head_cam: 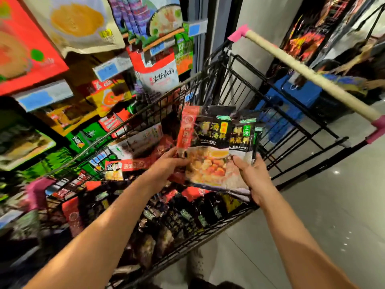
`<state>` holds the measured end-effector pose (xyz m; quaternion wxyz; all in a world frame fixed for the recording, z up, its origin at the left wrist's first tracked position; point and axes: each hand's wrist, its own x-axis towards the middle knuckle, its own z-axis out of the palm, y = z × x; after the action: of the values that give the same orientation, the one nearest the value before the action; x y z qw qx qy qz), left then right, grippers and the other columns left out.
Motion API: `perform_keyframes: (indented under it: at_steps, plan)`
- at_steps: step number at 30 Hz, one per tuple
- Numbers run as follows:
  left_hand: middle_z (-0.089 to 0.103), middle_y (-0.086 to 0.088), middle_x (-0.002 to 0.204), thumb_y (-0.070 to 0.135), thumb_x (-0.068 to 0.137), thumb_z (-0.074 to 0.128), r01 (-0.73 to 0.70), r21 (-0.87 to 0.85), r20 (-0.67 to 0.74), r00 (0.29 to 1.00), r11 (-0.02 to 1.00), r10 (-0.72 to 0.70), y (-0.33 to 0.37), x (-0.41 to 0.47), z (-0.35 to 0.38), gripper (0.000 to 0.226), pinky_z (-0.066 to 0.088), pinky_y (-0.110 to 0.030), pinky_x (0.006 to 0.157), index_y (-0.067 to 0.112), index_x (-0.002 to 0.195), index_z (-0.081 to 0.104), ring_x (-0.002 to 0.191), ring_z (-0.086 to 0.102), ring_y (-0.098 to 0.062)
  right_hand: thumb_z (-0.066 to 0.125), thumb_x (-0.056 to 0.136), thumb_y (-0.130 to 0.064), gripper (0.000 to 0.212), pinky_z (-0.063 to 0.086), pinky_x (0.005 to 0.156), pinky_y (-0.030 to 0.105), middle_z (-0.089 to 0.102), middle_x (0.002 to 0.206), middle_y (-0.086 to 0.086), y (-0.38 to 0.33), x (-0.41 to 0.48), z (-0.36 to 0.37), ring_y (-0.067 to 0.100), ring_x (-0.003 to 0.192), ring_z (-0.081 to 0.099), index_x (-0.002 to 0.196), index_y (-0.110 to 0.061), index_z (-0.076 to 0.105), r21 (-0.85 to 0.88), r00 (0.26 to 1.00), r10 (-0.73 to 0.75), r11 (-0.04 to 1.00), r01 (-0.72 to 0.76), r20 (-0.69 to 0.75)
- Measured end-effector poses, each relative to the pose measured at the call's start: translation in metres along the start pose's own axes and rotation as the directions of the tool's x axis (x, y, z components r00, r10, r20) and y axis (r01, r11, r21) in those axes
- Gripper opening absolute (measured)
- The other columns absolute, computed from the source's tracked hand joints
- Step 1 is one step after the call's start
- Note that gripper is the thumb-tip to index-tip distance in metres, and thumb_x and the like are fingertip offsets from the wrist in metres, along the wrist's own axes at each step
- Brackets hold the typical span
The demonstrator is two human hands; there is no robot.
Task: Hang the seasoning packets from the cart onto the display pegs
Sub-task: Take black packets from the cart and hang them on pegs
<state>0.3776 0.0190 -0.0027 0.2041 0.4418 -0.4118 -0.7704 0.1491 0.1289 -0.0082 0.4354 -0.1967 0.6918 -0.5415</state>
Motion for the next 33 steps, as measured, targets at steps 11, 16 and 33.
perform_keyframes:
  at_steps: [11, 16, 33]
  plan:
    - [0.077, 0.003, 0.111, 0.017, 0.080, 0.086, 0.032, 0.089, -0.028, 0.999, 0.995, -0.030, -0.009, -0.015, 0.013, 0.058, 0.057, -0.036, 0.086, 0.023, 0.131, 0.059, 0.104, 0.073, -0.020, 0.052, 0.098, -0.065, 0.061, 0.047, 0.111, 0.049, 0.067, 0.136, 0.003, -0.003, -0.027, 0.033, 0.021, 0.122, 0.066, 0.145, -0.026, 0.053, 0.048, 0.969, 0.135, 0.988, -0.147, 0.206]
    - [0.071, -0.007, 0.114, 0.012, 0.082, 0.084, -0.021, 0.213, -0.142, 0.988, 0.977, 0.053, -0.016, -0.034, 0.006, 0.064, 0.061, -0.031, 0.071, 0.017, 0.134, 0.047, 0.085, 0.075, -0.011, 0.083, 0.079, -0.048, 0.051, 0.054, 0.096, 0.034, 0.080, 0.103, -0.002, -0.002, -0.035, 0.054, 0.012, 0.099, 0.075, 0.121, -0.024, 0.068, -0.135, 0.912, 0.135, 0.987, -0.089, 0.388]
    - [0.070, -0.005, 0.128, 0.029, 0.094, 0.066, 0.205, 0.770, -0.441, 0.855, 0.604, 0.272, -0.022, -0.008, -0.161, 0.040, 0.053, -0.033, 0.098, 0.020, 0.132, 0.066, 0.114, 0.066, -0.022, 0.083, 0.073, -0.001, 0.060, 0.062, 0.069, 0.033, 0.079, 0.103, 0.005, 0.002, -0.015, 0.028, 0.022, 0.091, 0.078, 0.124, -0.014, 0.055, 0.030, 0.985, 0.107, 0.993, -0.112, 0.138]
